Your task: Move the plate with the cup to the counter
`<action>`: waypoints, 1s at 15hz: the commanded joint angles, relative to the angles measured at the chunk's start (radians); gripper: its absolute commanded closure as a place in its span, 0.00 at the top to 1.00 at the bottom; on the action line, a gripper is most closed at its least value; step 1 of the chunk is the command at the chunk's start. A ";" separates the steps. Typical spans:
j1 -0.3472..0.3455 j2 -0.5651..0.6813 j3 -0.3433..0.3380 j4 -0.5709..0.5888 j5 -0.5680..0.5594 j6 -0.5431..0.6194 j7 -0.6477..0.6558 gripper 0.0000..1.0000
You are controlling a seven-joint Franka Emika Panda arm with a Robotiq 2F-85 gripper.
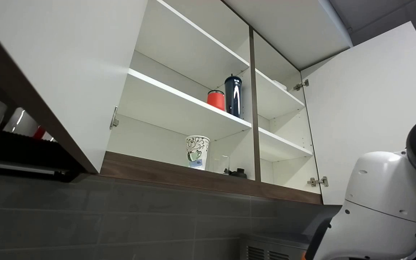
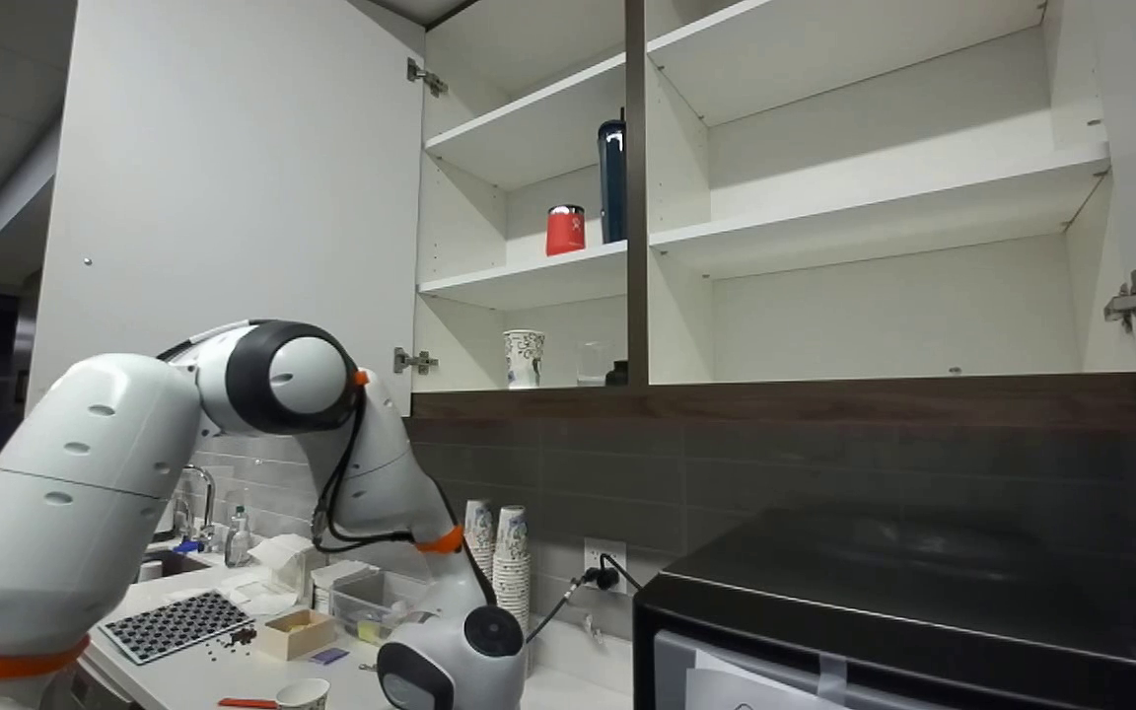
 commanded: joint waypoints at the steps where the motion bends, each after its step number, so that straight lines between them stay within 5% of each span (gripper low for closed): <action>1: 0.024 -0.163 -0.024 -0.122 -0.141 -0.007 0.077 1.00; 15: -0.032 -0.524 0.155 -0.222 -0.751 -0.013 0.602 1.00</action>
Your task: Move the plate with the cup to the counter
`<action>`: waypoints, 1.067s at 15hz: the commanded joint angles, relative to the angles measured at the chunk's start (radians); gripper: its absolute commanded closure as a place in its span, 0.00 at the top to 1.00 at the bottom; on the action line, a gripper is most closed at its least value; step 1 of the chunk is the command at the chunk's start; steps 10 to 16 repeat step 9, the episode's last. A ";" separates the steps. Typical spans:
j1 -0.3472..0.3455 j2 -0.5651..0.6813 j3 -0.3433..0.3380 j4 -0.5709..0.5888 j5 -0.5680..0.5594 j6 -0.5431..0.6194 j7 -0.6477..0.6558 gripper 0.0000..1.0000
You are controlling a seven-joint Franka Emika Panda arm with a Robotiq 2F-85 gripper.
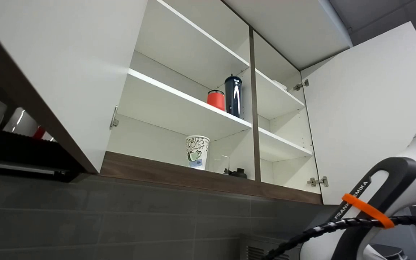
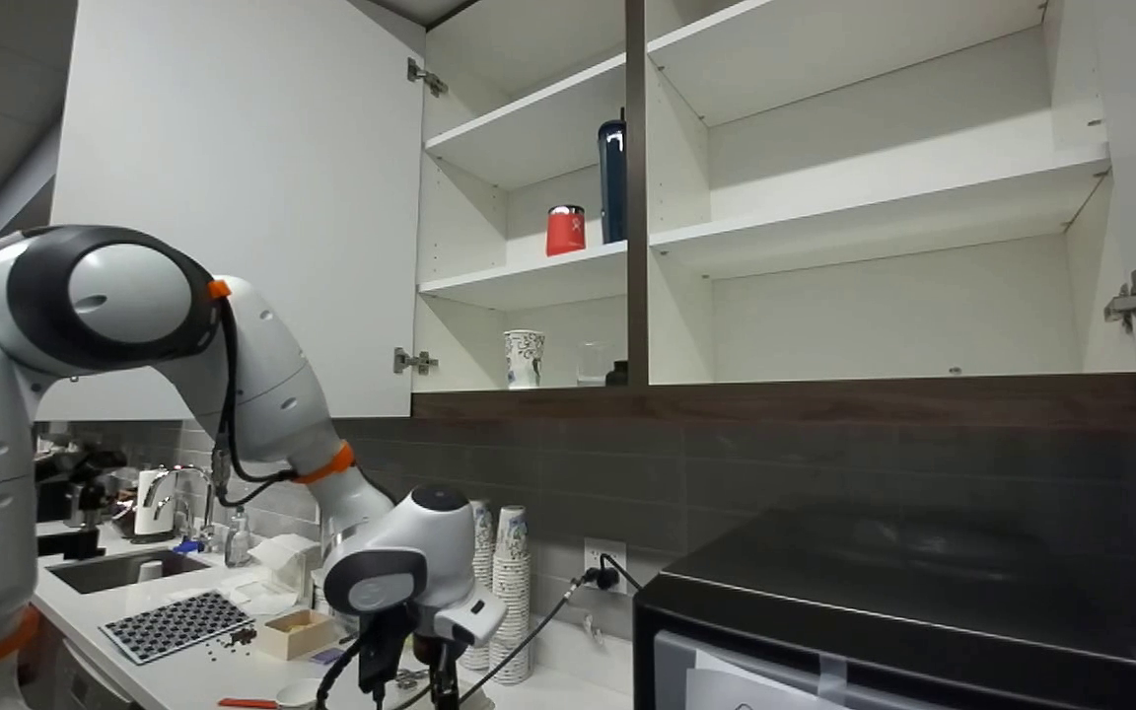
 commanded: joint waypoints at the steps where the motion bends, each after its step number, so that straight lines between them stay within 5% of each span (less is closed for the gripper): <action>1: -0.022 -0.073 0.048 -0.013 -0.162 -0.011 0.152 1.00; 3: -0.033 -0.082 0.074 0.001 -0.267 -0.003 0.240 1.00; 4: -0.002 -0.060 0.038 0.004 -0.190 -0.001 0.165 1.00; 16: -0.013 -0.075 0.057 0.007 -0.246 -0.001 0.215 1.00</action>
